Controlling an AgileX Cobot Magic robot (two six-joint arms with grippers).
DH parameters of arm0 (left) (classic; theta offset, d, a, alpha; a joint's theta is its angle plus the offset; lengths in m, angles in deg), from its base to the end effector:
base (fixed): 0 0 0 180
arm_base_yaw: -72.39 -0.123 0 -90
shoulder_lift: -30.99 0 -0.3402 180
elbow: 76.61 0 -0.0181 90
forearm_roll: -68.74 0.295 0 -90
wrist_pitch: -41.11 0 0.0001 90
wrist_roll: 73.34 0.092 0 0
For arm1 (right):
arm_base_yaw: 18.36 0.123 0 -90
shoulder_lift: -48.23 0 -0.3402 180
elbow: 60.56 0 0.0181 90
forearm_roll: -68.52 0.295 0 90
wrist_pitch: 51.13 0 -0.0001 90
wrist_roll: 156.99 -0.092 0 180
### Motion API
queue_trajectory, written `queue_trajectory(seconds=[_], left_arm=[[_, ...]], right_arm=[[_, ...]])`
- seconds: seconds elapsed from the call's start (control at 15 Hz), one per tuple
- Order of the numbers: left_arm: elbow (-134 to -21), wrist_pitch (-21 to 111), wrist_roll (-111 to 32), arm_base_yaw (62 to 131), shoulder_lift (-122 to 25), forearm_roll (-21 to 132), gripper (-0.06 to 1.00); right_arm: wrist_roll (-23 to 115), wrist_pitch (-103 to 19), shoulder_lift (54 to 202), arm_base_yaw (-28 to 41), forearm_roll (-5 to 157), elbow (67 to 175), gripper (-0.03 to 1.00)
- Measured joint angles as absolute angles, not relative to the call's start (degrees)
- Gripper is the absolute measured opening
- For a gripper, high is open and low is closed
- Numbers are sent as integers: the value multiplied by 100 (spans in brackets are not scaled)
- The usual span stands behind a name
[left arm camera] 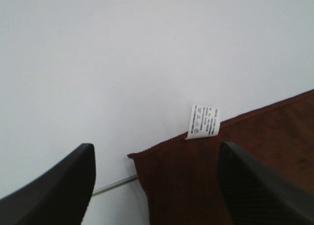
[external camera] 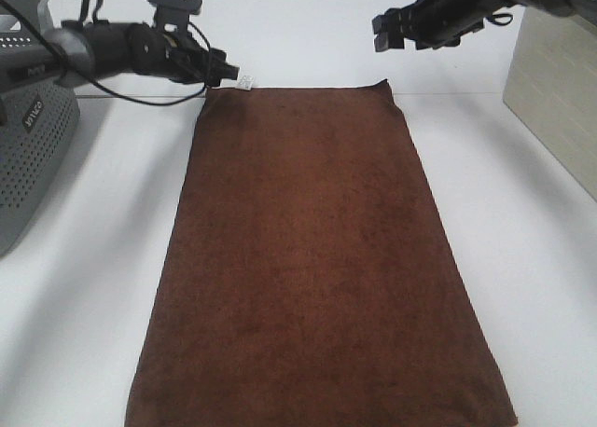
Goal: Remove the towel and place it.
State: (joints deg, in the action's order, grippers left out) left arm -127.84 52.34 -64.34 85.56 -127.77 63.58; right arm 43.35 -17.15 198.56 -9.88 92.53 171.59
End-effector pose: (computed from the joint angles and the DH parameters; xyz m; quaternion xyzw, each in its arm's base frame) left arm 0.6661 -0.1575 0.1304 0.1324 0.8501 -0.0485 0.5074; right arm 0.6486 0.1179 0.2099 -0.1155 0.8935 0.1343 0.4127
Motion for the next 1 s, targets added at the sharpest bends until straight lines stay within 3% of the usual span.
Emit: queue_trajectory(seconds=[0.27, 0.47, 0.67, 1.0], left_arm=[[-12801, 7646, -6440, 8556, -11545, 6358, 80], [-12801, 9411, -6749, 8493, -10662, 6559, 81], [-12807, 10729, -7385, 7903, -9935, 7000, 82], [-12600, 11049, -7408, 7348, -9362, 7132, 82]], right_arm=[[3722, -409, 18831, -988, 8600, 17159, 80], [2811, 559, 18011, -988, 7666, 17159, 82], [2507, 1613, 17387, -1183, 7339, 17176, 82], [2266, 1848, 16865, -1338, 7305, 16987, 82]])
